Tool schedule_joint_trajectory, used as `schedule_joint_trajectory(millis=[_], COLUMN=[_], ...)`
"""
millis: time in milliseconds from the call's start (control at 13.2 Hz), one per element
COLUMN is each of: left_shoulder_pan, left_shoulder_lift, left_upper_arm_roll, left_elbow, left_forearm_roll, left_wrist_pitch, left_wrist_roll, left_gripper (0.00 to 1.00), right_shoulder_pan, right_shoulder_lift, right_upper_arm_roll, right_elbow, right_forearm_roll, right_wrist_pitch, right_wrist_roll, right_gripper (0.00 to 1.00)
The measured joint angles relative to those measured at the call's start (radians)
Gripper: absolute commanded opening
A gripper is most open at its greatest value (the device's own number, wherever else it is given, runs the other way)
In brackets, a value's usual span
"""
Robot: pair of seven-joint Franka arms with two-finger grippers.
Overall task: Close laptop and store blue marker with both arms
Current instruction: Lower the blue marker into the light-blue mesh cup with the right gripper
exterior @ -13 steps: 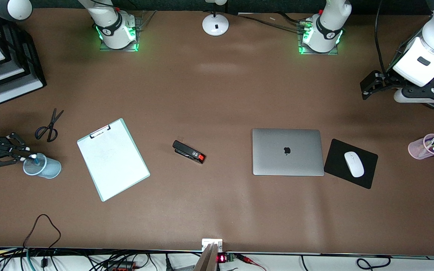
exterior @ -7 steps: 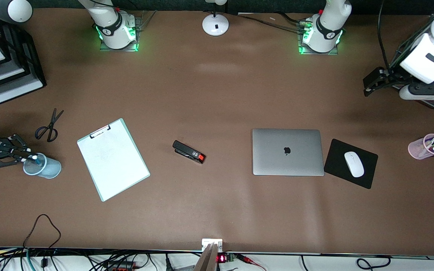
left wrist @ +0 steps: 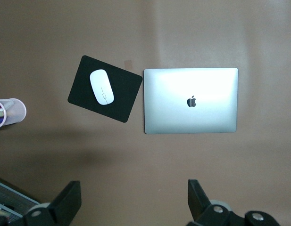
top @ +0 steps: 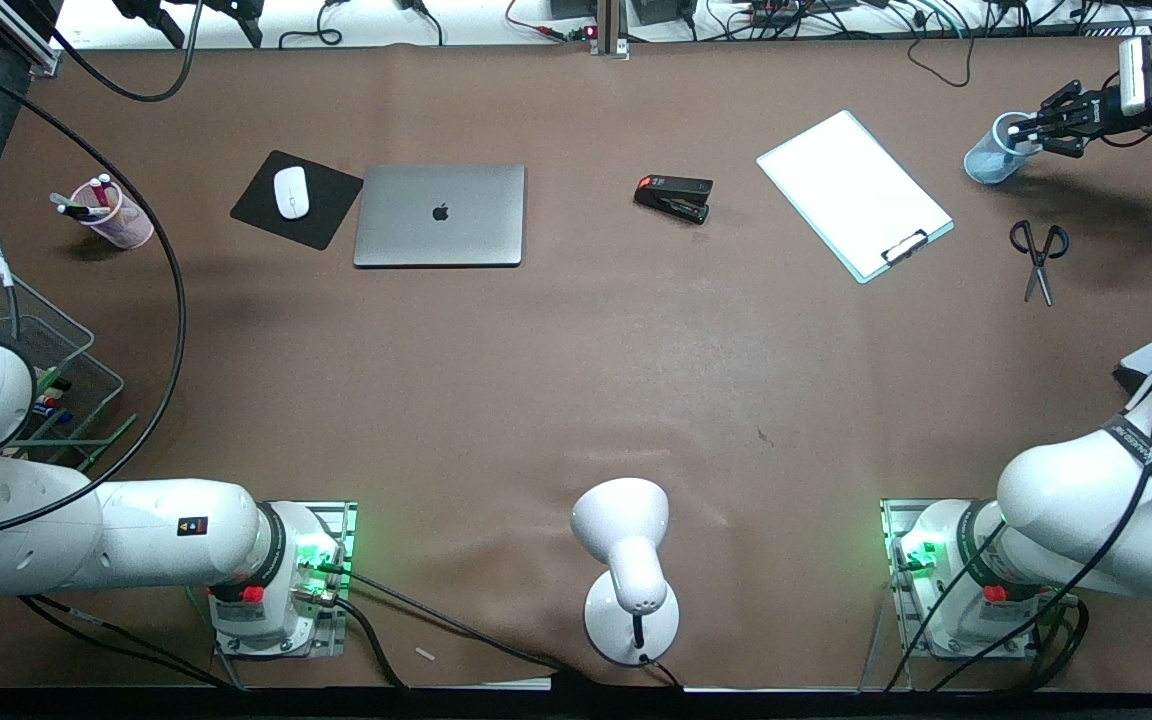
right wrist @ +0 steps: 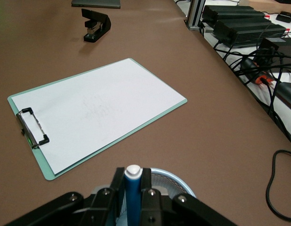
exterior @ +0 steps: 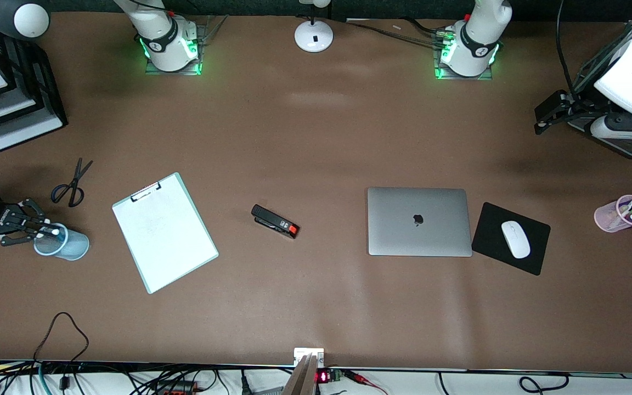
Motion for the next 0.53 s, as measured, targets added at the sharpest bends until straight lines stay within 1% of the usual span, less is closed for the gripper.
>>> schedule_joint_trajectory(millis=[76,304,531], left_shoulder_pan=[0.0,0.0,-0.001], left_shoulder_lift=[0.0,0.0,0.0], left_upper_arm_roll=[0.0,0.0,0.0], left_elbow=[-0.001,-0.002,-0.002], left_forearm_roll=[0.0,0.0,0.0], left_wrist_pitch=[-0.001,-0.001,-0.002], left_wrist_roll=[0.0,0.0,0.0], left_gripper=[1.0,1.0,1.0], right_shoulder_pan=[0.0,-0.003,-0.004], right_shoulder_lift=[0.0,0.0,-0.011], right_upper_arm_roll=[0.0,-0.001,-0.002], right_elbow=[0.001,0.008,0.032], right_forearm_roll=[0.0,-0.001,-0.017], right_wrist_pitch=[0.0,-0.012,-0.032], right_wrist_roll=[0.006,0.102,0.157], right_gripper=[0.99,1.0,1.0])
